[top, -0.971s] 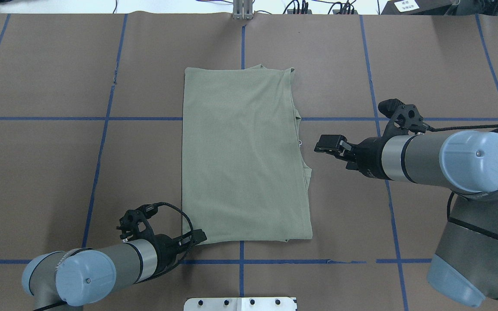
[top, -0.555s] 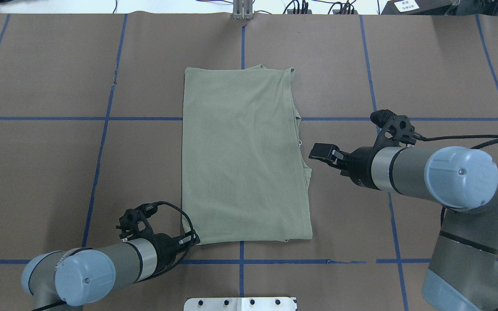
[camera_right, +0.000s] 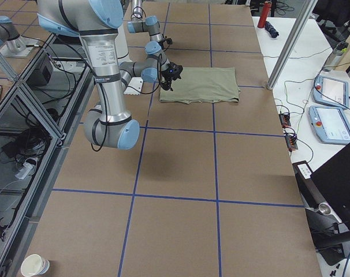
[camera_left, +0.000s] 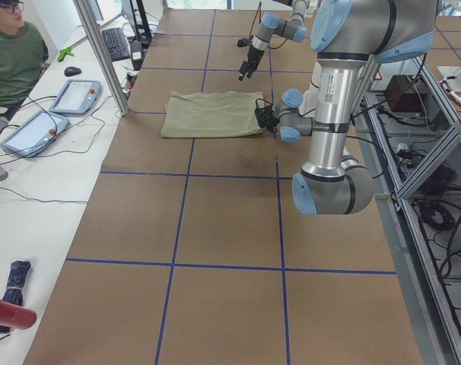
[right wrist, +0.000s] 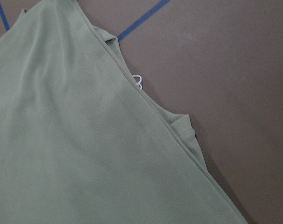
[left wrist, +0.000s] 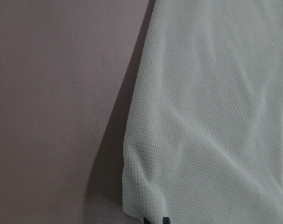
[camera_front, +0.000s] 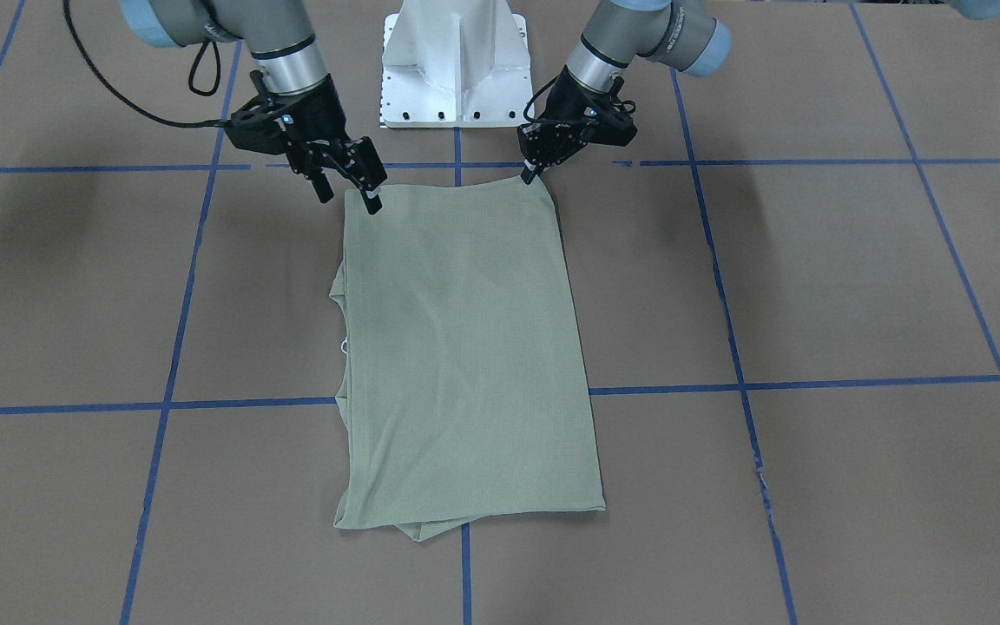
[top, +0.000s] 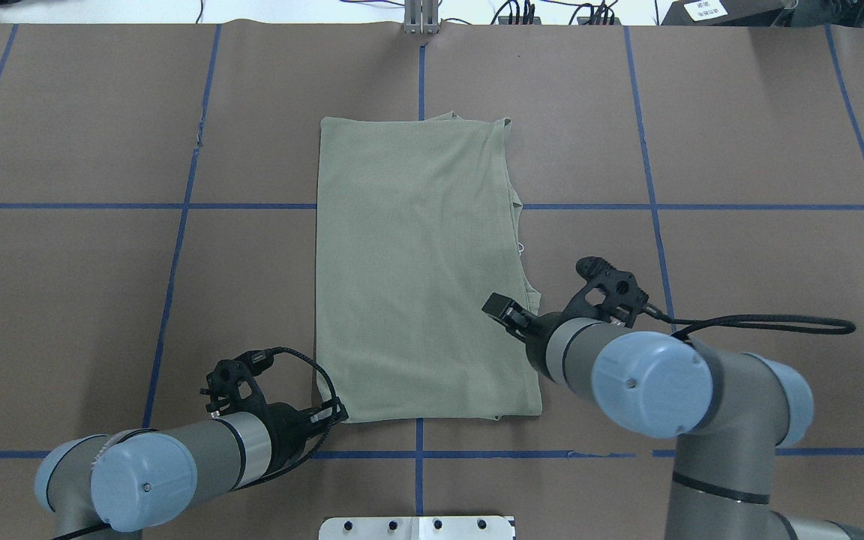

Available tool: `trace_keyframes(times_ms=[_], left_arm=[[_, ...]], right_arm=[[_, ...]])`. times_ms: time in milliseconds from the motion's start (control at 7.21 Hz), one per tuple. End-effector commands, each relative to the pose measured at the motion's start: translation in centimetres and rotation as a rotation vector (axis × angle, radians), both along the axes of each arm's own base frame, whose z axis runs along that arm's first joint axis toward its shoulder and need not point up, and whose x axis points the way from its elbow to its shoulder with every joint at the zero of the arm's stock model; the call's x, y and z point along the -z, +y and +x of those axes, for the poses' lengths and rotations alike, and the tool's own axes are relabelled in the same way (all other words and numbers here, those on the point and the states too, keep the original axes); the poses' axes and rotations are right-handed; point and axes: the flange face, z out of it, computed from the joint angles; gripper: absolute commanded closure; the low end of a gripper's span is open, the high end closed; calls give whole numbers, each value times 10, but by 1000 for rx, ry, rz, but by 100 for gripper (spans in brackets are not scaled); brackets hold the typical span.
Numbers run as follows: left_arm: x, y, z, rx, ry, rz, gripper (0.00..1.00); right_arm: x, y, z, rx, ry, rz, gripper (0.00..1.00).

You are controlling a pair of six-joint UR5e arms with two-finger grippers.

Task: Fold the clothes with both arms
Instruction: 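Move the right gripper to the shirt corner nearest the robot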

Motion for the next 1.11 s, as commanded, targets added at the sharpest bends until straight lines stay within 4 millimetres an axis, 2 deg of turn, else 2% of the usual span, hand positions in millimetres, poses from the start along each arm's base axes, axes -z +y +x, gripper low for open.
trace_keyframes(times_ms=[0, 278, 971], left_arm=[[1, 1, -1, -1, 4, 1, 100], [2, 1, 0, -2, 4, 1, 100], [1, 2, 0, -3, 4, 0, 100]], right_arm=[[-8, 39, -47, -26, 72, -52, 1], [-32, 40, -69, -25, 131, -56, 2], [-33, 50, -74, -21, 148, -42, 1]])
